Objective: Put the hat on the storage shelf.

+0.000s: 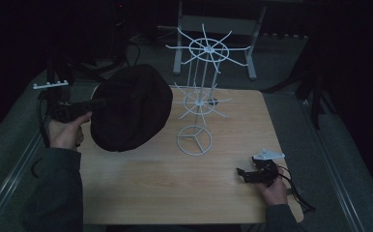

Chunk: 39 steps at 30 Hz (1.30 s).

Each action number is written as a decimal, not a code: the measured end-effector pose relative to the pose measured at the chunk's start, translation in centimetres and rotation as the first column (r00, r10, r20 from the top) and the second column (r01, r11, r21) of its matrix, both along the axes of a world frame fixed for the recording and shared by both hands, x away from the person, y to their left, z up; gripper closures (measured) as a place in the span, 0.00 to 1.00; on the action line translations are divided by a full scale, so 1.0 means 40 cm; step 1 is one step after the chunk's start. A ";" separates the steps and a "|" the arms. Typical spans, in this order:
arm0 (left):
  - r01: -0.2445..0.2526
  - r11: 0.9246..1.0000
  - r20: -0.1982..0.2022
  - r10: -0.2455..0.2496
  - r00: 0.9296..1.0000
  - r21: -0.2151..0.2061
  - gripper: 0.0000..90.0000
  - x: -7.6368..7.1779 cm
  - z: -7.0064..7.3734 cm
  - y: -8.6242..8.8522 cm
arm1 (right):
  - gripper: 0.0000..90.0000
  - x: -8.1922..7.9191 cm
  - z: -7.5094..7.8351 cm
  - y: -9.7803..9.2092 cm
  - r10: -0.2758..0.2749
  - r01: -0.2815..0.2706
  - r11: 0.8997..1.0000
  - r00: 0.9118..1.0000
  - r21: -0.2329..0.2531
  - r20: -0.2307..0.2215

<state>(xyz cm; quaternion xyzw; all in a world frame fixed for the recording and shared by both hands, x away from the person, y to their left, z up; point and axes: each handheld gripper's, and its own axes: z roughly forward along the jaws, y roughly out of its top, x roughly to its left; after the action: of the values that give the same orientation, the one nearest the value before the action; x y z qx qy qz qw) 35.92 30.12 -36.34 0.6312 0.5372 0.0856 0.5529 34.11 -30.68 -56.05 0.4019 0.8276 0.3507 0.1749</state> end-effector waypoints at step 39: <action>0.046 0.992 0.033 -0.043 0.999 -0.116 0.89 0.050 0.103 0.020 | 0.15 0.000 0.000 0.000 0.000 0.000 1.000 1.000 0.000 0.000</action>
<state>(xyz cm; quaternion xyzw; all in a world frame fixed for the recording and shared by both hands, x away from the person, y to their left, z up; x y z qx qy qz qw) 37.93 30.94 -32.23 0.6083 0.5185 0.0513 0.5987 34.11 -30.68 -56.05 0.4021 0.8275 0.3507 0.1748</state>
